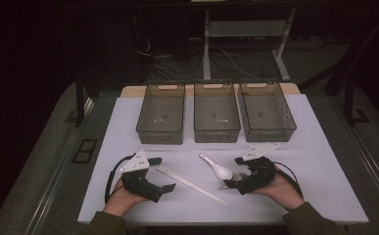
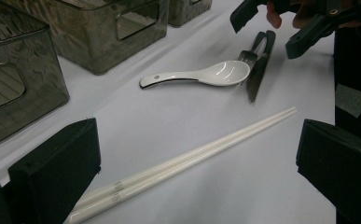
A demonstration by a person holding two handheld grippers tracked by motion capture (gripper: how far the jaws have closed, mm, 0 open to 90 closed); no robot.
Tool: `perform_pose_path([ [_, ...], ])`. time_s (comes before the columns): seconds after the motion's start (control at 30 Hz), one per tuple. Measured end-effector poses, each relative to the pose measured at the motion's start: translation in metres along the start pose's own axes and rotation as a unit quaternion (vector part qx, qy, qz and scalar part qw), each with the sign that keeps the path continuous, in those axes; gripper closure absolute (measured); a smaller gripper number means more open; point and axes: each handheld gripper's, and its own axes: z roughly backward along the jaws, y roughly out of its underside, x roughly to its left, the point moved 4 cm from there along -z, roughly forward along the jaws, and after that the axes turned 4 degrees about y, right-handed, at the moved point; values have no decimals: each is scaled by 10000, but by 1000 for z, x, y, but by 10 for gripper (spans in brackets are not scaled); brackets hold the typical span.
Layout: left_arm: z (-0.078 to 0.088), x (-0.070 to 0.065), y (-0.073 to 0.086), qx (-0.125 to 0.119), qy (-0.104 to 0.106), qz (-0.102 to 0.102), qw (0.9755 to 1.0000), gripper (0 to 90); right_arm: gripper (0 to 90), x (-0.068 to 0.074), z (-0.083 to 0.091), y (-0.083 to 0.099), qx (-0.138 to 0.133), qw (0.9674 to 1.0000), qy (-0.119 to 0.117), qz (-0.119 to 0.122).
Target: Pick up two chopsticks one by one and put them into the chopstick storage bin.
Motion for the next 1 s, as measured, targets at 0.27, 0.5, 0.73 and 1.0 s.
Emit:
perform_pose_path([
  [0.27,-1,0,0,2,7,-19,10000,0,150,6,-14,-11,35,10000,-41,62],
  [0.5,-1,0,0,14,-4,-26,10000,0,283,15,-26,-19,157,9996,-194,140],
  [0.73,-1,0,0,2,2,-21,10000,0,399,26,-41,-28,278,9990,-283,225],
  [1.0,-1,0,0,11,9,-15,10000,0,558,38,-60,-36,450,9972,-488,348],
])
